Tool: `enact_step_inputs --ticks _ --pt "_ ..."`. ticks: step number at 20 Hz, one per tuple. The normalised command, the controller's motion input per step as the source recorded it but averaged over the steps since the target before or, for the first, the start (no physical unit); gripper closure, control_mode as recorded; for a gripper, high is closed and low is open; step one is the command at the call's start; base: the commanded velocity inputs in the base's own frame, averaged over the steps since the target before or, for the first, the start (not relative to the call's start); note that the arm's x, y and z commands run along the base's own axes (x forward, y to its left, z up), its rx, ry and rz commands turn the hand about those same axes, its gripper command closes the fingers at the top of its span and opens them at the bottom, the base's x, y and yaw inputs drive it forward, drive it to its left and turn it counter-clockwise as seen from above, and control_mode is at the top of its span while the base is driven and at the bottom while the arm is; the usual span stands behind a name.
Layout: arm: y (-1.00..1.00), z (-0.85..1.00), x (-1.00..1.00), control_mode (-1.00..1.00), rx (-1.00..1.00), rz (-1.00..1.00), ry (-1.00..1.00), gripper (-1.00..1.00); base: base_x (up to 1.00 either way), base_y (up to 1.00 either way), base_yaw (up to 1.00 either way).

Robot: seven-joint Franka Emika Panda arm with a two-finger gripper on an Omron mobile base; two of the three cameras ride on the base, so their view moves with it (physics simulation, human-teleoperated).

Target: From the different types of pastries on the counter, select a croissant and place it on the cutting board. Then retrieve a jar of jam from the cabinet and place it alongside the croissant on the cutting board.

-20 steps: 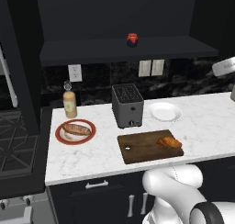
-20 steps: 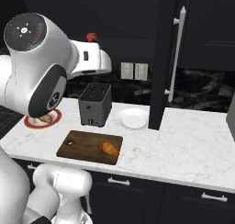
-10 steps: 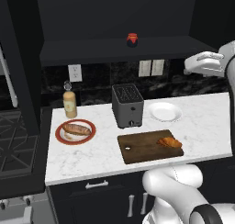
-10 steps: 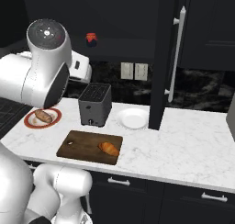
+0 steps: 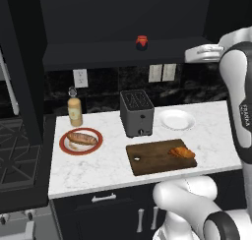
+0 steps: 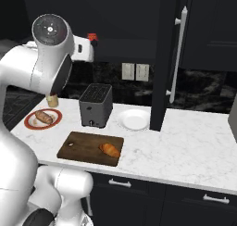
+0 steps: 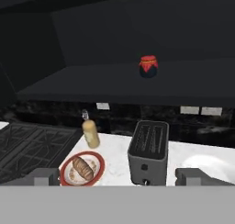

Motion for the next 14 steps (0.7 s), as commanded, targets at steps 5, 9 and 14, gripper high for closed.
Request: enact_step_inputs --ticks 5,9,14 --pt "0.32 0.15 0.81 -1.0 -0.06 0.05 0.15 -1.0 0.0 0.0 0.0" --pt "0.01 0.38 0.39 -1.0 -0.1 0.04 -0.06 -1.0 0.0 0.0 0.0" --pt "0.01 -0.07 0.28 -1.0 -0.1 0.12 -0.29 -1.0 0.0 0.0 0.0"
